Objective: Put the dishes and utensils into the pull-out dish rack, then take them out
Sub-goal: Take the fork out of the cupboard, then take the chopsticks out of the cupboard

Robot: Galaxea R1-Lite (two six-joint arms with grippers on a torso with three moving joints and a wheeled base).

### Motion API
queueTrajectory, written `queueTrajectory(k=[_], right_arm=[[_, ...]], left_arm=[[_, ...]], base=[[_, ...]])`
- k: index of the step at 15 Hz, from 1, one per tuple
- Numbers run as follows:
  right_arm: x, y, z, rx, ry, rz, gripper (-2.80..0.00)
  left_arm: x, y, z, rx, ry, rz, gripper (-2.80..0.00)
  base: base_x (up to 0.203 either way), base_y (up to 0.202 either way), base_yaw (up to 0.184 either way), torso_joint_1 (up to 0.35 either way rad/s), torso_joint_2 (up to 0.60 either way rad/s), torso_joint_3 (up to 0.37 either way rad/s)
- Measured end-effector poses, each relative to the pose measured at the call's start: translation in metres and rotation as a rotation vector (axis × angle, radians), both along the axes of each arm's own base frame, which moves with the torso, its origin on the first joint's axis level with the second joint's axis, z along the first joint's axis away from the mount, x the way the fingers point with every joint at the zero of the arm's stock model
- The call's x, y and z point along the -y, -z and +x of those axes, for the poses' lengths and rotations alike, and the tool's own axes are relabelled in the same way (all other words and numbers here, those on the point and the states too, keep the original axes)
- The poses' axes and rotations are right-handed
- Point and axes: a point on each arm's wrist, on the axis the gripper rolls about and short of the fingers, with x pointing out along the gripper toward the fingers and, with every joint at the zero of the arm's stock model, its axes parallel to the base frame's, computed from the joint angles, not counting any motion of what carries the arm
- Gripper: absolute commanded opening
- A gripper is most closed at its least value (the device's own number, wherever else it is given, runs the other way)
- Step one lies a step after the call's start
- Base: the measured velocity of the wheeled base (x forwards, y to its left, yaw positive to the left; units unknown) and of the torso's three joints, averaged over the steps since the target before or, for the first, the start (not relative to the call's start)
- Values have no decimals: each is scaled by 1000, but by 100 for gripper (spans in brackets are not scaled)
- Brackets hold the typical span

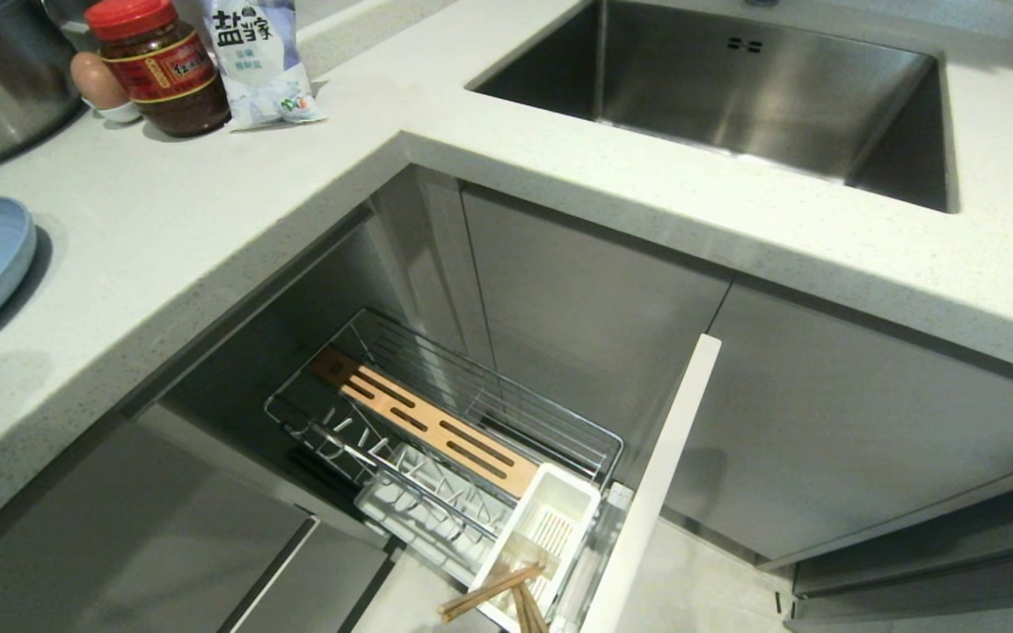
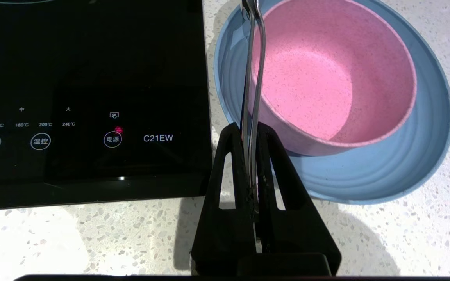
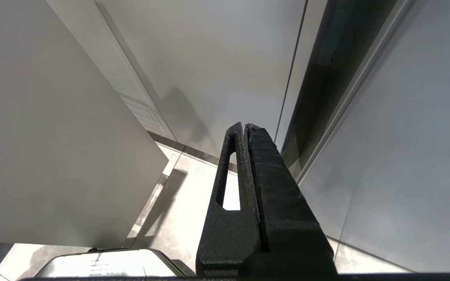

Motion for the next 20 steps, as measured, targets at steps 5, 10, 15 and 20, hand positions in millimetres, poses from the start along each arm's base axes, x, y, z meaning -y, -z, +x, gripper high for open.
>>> queueTrajectory(k=[5,10,15,20], right_arm=[[0,0,0,0,0,0,-280],[0,0,0,0,0,0,-280],[0,0,0,0,0,0,-280],[0,0,0,0,0,0,-280]], left_arm=[[-4,1,8,28,51,-1,-280],[-4,1,12,58,130,-1,-280],[-6,10,17,60,145,-10,-280],[-8,18,19,64,139,-11,-280]], base=[[0,0,0,0,0,0],[0,0,0,0,0,0],[0,0,0,0,0,0],[0,0,0,0,0,0]])
